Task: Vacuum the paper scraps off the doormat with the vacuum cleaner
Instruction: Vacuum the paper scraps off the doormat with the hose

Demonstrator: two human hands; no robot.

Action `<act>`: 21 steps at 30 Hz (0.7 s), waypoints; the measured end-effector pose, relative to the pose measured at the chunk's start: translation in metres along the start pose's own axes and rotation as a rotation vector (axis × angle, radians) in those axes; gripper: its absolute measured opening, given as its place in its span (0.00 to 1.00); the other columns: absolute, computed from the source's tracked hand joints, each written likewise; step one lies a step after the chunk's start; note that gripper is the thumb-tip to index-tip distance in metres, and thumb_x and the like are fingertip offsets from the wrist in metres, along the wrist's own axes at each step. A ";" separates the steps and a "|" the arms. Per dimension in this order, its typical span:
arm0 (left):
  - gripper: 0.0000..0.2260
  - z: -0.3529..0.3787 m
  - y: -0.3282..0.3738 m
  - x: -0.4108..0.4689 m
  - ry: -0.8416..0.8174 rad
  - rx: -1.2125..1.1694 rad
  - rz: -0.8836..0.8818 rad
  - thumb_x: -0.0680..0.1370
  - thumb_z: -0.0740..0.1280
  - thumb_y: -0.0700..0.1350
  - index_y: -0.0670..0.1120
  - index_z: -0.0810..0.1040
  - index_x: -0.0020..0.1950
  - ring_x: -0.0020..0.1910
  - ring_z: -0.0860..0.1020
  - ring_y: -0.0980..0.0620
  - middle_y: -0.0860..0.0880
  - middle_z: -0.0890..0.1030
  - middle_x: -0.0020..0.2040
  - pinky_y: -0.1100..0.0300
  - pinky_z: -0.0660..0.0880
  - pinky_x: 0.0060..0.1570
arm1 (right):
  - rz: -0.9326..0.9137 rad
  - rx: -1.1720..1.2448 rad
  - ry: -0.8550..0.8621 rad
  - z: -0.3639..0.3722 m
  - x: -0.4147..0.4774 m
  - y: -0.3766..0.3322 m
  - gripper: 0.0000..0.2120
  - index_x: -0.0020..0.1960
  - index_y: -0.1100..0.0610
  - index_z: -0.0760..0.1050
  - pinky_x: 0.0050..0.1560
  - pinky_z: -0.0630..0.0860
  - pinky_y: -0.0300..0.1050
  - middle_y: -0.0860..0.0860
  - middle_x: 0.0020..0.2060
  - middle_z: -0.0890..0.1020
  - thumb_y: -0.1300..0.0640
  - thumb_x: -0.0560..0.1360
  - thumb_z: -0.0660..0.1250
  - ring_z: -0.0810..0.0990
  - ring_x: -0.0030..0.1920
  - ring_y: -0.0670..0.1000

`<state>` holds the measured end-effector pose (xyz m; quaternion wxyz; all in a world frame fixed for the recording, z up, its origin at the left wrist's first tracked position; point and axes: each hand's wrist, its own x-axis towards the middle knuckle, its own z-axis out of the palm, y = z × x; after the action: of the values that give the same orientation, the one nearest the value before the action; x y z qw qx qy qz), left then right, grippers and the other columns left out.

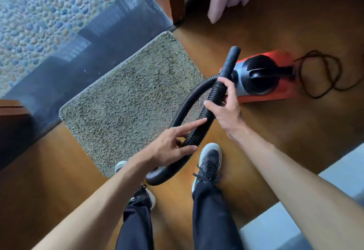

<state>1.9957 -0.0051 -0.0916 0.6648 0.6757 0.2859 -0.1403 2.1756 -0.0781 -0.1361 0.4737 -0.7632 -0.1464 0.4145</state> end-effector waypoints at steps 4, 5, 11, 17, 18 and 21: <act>0.32 0.031 0.024 0.029 -0.112 0.080 0.009 0.78 0.71 0.43 0.62 0.63 0.77 0.44 0.74 0.58 0.57 0.80 0.61 0.62 0.78 0.49 | 0.027 0.052 0.070 -0.054 -0.010 0.010 0.31 0.66 0.49 0.68 0.52 0.72 0.32 0.43 0.52 0.76 0.60 0.66 0.72 0.74 0.47 0.35; 0.32 0.040 0.028 0.037 -0.149 0.088 0.008 0.78 0.71 0.44 0.63 0.63 0.77 0.42 0.74 0.58 0.50 0.82 0.60 0.59 0.79 0.48 | 0.039 0.064 0.092 -0.068 -0.013 0.014 0.31 0.66 0.49 0.68 0.52 0.71 0.32 0.42 0.52 0.75 0.61 0.66 0.72 0.74 0.47 0.34; 0.33 0.092 0.064 0.073 -0.334 0.176 -0.031 0.76 0.71 0.42 0.69 0.64 0.74 0.42 0.79 0.61 0.65 0.81 0.53 0.56 0.80 0.54 | 0.198 0.132 0.201 -0.144 -0.034 0.041 0.29 0.64 0.41 0.68 0.54 0.79 0.51 0.47 0.52 0.77 0.60 0.69 0.73 0.78 0.51 0.44; 0.30 0.116 0.084 0.097 -0.421 0.264 -0.057 0.76 0.73 0.44 0.71 0.68 0.70 0.51 0.84 0.49 0.52 0.83 0.59 0.50 0.81 0.54 | 0.403 0.242 0.265 -0.185 -0.057 0.063 0.27 0.58 0.33 0.68 0.52 0.81 0.62 0.58 0.55 0.79 0.53 0.65 0.73 0.81 0.54 0.61; 0.30 0.117 0.086 0.099 -0.431 0.274 -0.071 0.76 0.73 0.43 0.72 0.69 0.69 0.51 0.84 0.49 0.52 0.84 0.57 0.50 0.81 0.54 | 0.422 0.266 0.275 -0.188 -0.060 0.067 0.26 0.58 0.34 0.68 0.52 0.81 0.61 0.58 0.54 0.79 0.54 0.67 0.74 0.81 0.53 0.61; 0.30 0.119 0.092 0.106 -0.470 0.323 -0.074 0.75 0.73 0.46 0.76 0.68 0.66 0.54 0.83 0.52 0.52 0.83 0.58 0.50 0.79 0.59 | 0.474 0.369 0.288 -0.193 -0.069 0.074 0.27 0.63 0.40 0.67 0.50 0.83 0.55 0.59 0.52 0.79 0.62 0.72 0.72 0.82 0.47 0.56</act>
<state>2.1553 -0.0956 -0.0855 0.5912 0.7108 0.1225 -0.3609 2.2696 -0.2741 -0.1249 0.5101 -0.7281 0.1811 0.4205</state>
